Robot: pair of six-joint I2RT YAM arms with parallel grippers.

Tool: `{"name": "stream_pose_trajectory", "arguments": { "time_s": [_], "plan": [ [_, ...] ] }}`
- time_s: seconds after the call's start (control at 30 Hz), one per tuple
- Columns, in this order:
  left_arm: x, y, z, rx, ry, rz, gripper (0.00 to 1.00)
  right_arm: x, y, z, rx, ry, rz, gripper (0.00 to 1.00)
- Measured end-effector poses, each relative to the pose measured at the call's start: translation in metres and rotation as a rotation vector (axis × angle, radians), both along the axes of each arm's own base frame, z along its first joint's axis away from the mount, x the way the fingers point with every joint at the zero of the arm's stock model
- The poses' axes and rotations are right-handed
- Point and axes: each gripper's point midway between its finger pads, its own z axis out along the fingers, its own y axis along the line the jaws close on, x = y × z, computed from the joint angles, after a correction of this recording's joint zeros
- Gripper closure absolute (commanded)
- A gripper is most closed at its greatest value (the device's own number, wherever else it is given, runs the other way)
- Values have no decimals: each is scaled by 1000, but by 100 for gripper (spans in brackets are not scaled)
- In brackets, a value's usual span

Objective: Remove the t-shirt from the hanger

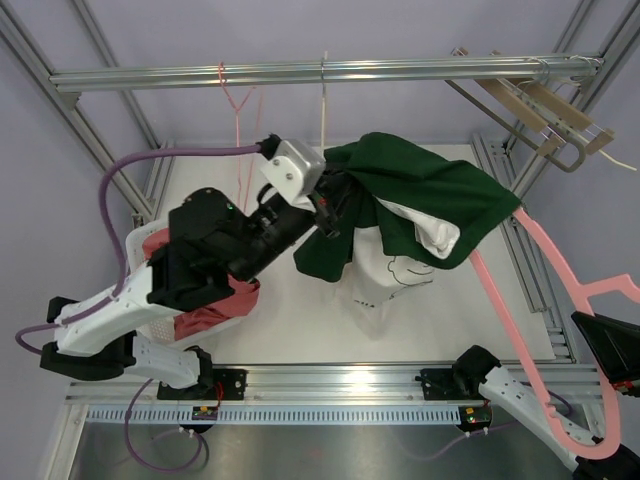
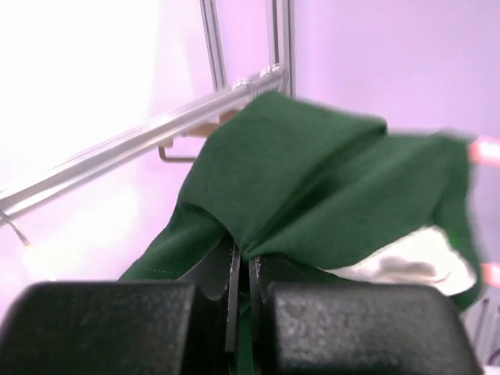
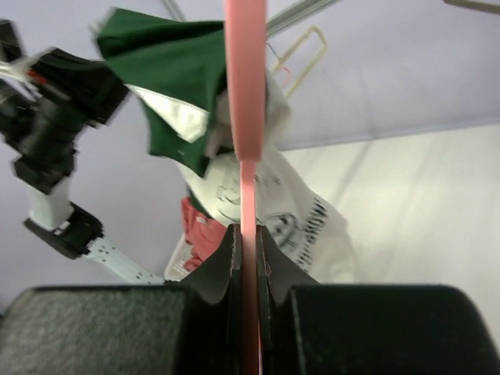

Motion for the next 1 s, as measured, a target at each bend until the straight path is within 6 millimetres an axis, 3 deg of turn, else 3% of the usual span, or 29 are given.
{"name": "stream_pose_trajectory", "arguments": {
  "time_s": [0.23, 0.33, 0.43, 0.53, 0.67, 0.87, 1.0],
  "plan": [
    [-32, 37, 36, -90, 28, -154, 100, 15, -24, -15, -64, 57, -157, 100],
    [-48, 47, 53, -121, 37, -230, 100, 34, -17, -17, -121, 87, -193, 100],
    [-58, 61, 67, -147, 41, -272, 100, 73, 8, -19, -216, 140, -215, 100],
    [-63, 81, 75, -164, 50, -279, 100, 124, 44, -22, -328, 204, -236, 100],
    [-69, 121, 91, -207, 41, -263, 100, 190, 84, -28, -458, 258, -281, 100],
    [-54, 202, 124, -304, -20, -71, 100, 259, 133, -38, -586, 268, -294, 100],
    [-33, 273, 155, -384, -90, 176, 100, 283, 153, -35, -600, 251, -291, 100]
  ]
}}
